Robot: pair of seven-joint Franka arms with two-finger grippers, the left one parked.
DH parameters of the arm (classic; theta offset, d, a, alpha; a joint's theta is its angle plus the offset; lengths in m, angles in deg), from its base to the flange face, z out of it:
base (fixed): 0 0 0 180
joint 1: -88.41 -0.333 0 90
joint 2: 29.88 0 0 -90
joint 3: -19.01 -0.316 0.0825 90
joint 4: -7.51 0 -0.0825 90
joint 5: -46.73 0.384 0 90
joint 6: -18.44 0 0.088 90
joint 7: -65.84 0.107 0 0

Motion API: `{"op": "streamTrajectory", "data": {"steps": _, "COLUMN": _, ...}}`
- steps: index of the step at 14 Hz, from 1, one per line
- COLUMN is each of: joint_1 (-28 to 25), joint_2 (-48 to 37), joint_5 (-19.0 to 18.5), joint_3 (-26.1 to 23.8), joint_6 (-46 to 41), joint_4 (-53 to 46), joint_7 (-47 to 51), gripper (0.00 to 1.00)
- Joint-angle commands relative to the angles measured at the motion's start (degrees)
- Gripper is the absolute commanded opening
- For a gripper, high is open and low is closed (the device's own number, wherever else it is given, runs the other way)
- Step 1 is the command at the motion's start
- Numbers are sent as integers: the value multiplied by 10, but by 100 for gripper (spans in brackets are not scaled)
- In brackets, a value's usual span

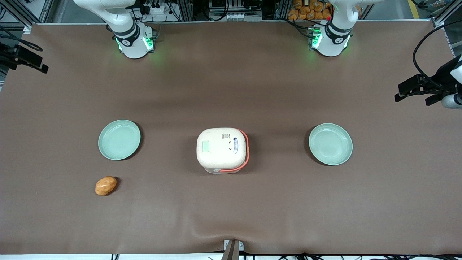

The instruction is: Press rice cooker button with right arm

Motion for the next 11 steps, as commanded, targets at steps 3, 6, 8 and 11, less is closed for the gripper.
{"op": "streamTrajectory", "data": {"steps": 3, "joint_1": -4, "joint_2": 0, "joint_5": 0, "joint_3": 7, "joint_6": 3, "joint_4": -14, "joint_7": 4, "gripper": 100}}
{"op": "streamTrajectory", "data": {"steps": 6, "joint_1": -4, "joint_2": 6, "joint_5": 9, "joint_3": 7, "joint_6": 2, "joint_4": -14, "joint_7": 3, "gripper": 100}}
{"op": "streamTrajectory", "data": {"steps": 8, "joint_1": -15, "joint_2": 13, "joint_5": 16, "joint_3": 6, "joint_6": 1, "joint_4": -14, "joint_7": -1, "gripper": 100}}
{"op": "streamTrajectory", "data": {"steps": 11, "joint_1": -78, "joint_2": 34, "joint_5": 15, "joint_3": 4, "joint_6": 3, "joint_4": -14, "joint_7": 5, "gripper": 100}}
